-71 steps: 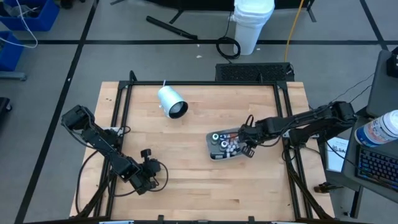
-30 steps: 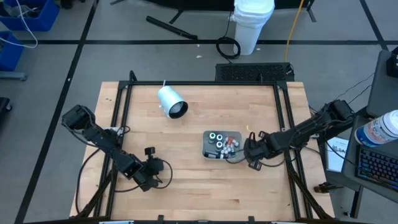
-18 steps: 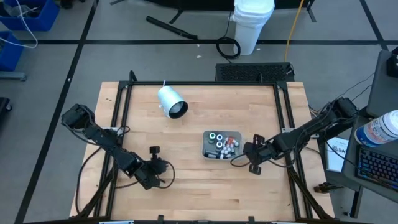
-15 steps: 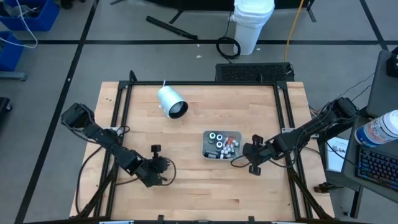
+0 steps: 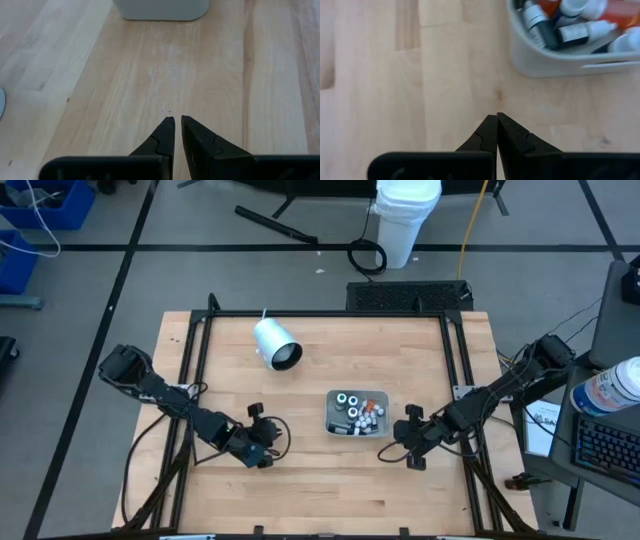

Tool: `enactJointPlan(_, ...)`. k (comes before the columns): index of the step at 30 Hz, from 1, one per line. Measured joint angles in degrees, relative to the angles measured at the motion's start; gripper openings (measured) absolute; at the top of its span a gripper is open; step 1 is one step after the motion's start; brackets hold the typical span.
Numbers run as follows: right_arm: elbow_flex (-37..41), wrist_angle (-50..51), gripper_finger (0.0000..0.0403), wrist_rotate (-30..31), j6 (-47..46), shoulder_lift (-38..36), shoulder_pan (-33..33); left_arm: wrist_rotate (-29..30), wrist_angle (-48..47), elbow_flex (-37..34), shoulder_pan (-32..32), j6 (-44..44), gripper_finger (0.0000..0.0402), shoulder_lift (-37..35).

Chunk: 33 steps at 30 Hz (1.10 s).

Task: Pick & Place food coloring
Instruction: Return to Home Position

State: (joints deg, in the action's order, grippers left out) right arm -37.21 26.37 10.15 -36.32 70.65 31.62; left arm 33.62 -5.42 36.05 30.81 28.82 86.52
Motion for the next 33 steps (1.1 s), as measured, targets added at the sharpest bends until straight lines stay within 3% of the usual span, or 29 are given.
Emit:
enactJointPlan(5,0.00,0.04,0.0000,-1.82,1.05,0.00,0.06,-1.09,1.13,0.01,0.01,-1.55,0.0042,0.00)
enactJointPlan(10,-0.08,-0.28,0.0000,0.20,8.06,-0.76,-0.07,-10.31,-0.30,2.87,-2.29,-17.38,0.0042,-0.30)
enactJointPlan(13,-1.97,0.58,0.0000,0.64,13.53,-3.39,-1.93,-12.88,-9.66,11.20,-4.86,-27.38,0.0042,-0.85)
enactJointPlan(17,-6.22,0.78,0.0000,4.04,24.37,-9.92,-5.89,-9.89,-26.45,25.24,-6.56,-46.41,0.0042,-0.85)
enactJointPlan(21,-8.09,-0.34,0.0000,5.74,36.61,-19.81,-10.19,-8.28,-30.96,35.96,-7.56,-60.73,0.0042,-2.25)
enactJointPlan(24,-8.13,-2.35,0.0000,6.32,41.05,-28.48,-14.72,-13.40,-29.49,40.09,-9.77,-65.89,0.0039,-7.08)
enactJointPlan(28,-8.10,-1.71,0.0000,6.28,43.89,-38.24,-19.96,-20.18,-30.14,38.60,-16.15,-69.69,0.0008,-17.11)
enactJointPlan(33,-6.56,-1.73,0.0000,2.39,44.69,-47.22,-23.21,-30.94,-20.87,29.80,-27.17,-59.48,0.0004,-32.90)
